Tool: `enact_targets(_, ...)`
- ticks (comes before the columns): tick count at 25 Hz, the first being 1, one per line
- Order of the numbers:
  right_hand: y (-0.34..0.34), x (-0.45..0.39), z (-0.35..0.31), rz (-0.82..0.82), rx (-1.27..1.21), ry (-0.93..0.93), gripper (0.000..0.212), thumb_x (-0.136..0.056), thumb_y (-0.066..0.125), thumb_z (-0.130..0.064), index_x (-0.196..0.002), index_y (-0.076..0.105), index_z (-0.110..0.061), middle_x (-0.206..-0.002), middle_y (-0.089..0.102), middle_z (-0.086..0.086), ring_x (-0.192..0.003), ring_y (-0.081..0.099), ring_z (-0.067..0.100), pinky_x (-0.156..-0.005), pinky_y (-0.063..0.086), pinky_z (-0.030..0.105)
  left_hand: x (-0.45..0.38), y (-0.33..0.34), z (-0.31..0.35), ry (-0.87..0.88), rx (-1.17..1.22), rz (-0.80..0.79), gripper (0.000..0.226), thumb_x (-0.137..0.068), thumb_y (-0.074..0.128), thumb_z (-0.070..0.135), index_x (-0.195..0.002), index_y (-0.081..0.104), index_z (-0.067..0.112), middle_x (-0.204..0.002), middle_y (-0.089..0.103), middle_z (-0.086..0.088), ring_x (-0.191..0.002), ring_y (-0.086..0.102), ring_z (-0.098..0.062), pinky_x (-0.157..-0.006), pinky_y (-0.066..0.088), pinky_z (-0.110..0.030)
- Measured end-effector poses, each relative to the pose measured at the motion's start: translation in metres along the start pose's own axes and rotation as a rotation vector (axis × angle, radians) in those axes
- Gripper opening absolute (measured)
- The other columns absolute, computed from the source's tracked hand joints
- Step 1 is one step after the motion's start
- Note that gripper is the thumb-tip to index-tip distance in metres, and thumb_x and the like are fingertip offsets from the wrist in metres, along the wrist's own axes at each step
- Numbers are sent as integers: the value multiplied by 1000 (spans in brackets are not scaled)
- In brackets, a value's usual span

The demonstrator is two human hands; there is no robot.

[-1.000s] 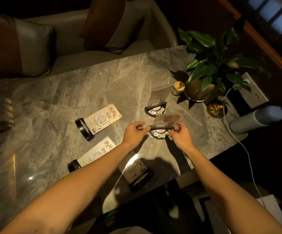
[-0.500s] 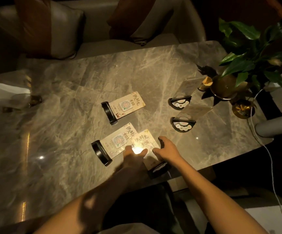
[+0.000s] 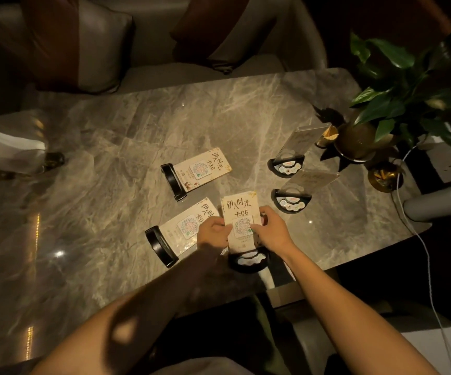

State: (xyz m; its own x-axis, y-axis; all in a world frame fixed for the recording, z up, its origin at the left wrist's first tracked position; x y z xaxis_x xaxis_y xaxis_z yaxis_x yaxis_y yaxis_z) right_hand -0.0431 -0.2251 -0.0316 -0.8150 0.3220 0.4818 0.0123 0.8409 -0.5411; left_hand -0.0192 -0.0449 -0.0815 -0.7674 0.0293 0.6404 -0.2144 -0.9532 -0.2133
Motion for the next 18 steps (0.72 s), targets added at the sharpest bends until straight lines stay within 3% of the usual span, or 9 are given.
enact_targets(2,-17,-4,-12,58,-38,-20,26,-88,66,2,-103,55,-16,-101,66,-5,-82,61,2,-61,44,11,-2,2,26,15,127,-31,8,-79,72,16,-85,67,17,-95,77,-11,-90,75,-32,-77,63,-55)
enact_targets(5,-41,-9,-23,154,-73,-60,20,-92,62,-2,-107,62,-15,-97,65,-11,-81,60,-1,-68,48,13,-7,9,67,127,124,-83,9,-83,74,5,-88,69,11,-91,75,-10,-85,74,-24,-74,64,-34)
enact_targets(6,-48,-9,-24,181,-79,-66,18,-93,60,-4,-107,64,-14,-96,67,-11,-82,61,1,-68,47,12,-7,10,76,131,139,-84,10,-82,76,5,-87,71,13,-92,73,-12,-87,74,-26,-76,64,-35)
enact_targets(9,-62,-12,-26,213,-87,-71,17,-91,61,-4,-99,67,-18,-87,67,-11,-79,61,6,-64,42,9,-18,16,83,113,213,-96,14,-73,80,9,-81,73,20,-93,72,-17,-95,72,-45,-85,60,-58)
enact_targets(11,-65,-14,-24,228,-88,-62,16,-90,62,-6,-98,68,-19,-89,69,-9,-83,64,11,-71,46,21,-26,22,81,119,207,-102,16,-72,82,12,-81,75,22,-89,71,-16,-94,70,-49,-86,59,-61)
enact_targets(13,-63,-14,-19,240,-87,-46,13,-91,62,-6,-96,70,-14,-91,71,-6,-87,65,15,-76,48,29,-17,21,86,138,197,-114,17,-75,85,12,-87,75,17,-88,71,-13,-92,72,-41,-84,62,-49)
enact_targets(15,-61,-12,-18,250,-94,-39,12,-92,61,-5,-96,70,-11,-87,70,-5,-85,65,15,-74,47,29,-13,18,84,143,140,-112,17,-80,83,9,-95,74,8,-88,71,-7,-85,71,-24,-77,61,-23)
enact_targets(16,-59,-12,-19,254,-102,-36,11,-92,61,-5,-96,70,-11,-86,69,-5,-83,64,14,-72,46,27,-13,16,81,121,163,-133,19,-79,84,11,-95,75,8,-90,72,-7,-86,72,-24,-79,61,-24)
enact_targets(18,-55,-13,-17,252,-139,5,13,-92,61,-5,-102,67,-13,-85,67,-8,-82,62,12,-72,45,25,-13,13,77,53,262,-187,30,-67,90,25,-93,78,17,-100,73,-13,-96,73,-35,-92,60,-46)
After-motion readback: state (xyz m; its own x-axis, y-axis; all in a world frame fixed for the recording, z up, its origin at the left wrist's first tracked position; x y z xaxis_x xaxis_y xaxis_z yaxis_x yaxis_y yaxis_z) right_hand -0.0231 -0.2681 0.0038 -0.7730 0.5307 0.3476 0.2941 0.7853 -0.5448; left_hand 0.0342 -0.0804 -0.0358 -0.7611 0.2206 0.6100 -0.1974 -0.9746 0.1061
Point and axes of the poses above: each hand's wrist, its own x-axis away from the middle knuckle, its own y-axis out of the palm, z = x × y, the point moved 6 cm from there along -x, towards the middle knuckle
